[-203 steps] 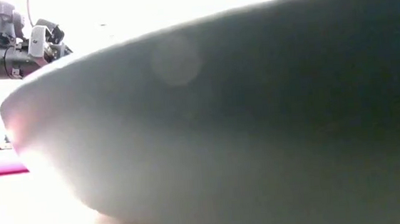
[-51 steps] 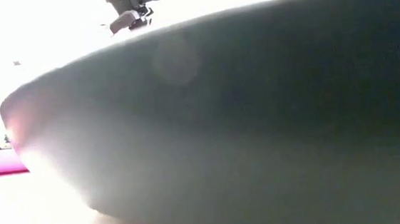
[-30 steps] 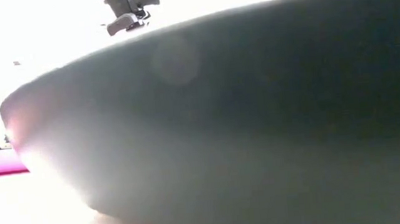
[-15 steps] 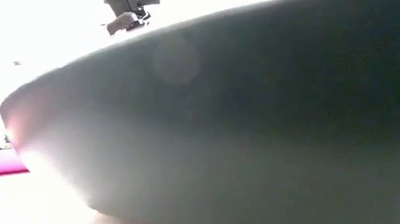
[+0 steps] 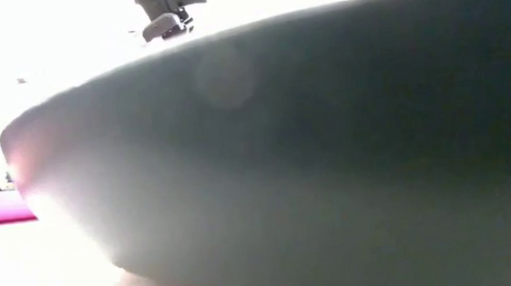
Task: Place and stack plates onto a shelf
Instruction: Stack the purple plate on top of the dark green plate on the shelf, then stack the dark green plate on top of the purple plate on the shelf
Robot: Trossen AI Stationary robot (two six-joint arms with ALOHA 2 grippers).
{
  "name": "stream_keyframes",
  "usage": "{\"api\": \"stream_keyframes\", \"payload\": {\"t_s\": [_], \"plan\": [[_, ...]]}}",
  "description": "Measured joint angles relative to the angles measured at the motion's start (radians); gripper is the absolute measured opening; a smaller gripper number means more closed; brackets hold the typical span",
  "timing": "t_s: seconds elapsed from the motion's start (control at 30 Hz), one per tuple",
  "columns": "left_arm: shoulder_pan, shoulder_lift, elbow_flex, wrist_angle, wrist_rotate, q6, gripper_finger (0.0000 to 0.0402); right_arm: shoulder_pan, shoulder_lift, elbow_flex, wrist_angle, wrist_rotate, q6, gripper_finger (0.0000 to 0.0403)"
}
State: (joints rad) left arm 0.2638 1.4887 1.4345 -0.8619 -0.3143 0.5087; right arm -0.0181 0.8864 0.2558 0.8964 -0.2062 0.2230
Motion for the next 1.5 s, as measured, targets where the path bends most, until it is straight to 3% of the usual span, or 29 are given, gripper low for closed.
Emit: {"api": "stream_keyframes", "payload": {"t_s": [0.27,0.43,0.6,0.8,0.97,1.07,1.23,1.4,1.5], "plan": [[-0.048,-0.015,0.040,-0.031,-0.035,-0.094,0.0207,0.000,0.000,0.000,-0.022,0.000,0.000,0.0109],[-0.114,-0.041,0.106,-0.042,-0.033,-0.248,0.0207,0.000,0.000,0.000,-0.029,0.000,0.000,0.0109],[-0.182,-0.145,0.117,-0.078,-0.005,-0.352,0.0207,0.000,0.000,0.000,-0.065,-0.002,0.024,0.0109],[-0.258,-0.394,-0.050,-0.007,-0.024,-0.519,0.0207,0.000,-0.007,-0.001,-0.117,-0.003,0.057,0.0109],[-0.331,-0.635,-0.346,0.290,-0.030,-0.599,0.0207,-0.002,-0.018,0.006,-0.170,0.000,0.055,0.0109],[-0.362,-0.740,-0.510,0.461,-0.031,-0.622,0.0207,-0.008,-0.023,0.087,-0.404,0.004,0.058,0.0109],[-0.369,-0.820,-0.678,0.649,-0.044,-0.619,0.0207,-0.006,0.001,0.298,-0.973,0.124,-0.011,0.0109],[-0.355,-0.838,-0.763,0.773,-0.214,-0.586,0.0207,-0.006,0.029,0.446,-1.378,0.132,-0.041,0.0109],[-0.339,-0.834,-0.805,0.833,-0.289,-0.584,0.0207,-0.007,0.042,0.467,-1.494,0.132,-0.058,0.0109]]}}
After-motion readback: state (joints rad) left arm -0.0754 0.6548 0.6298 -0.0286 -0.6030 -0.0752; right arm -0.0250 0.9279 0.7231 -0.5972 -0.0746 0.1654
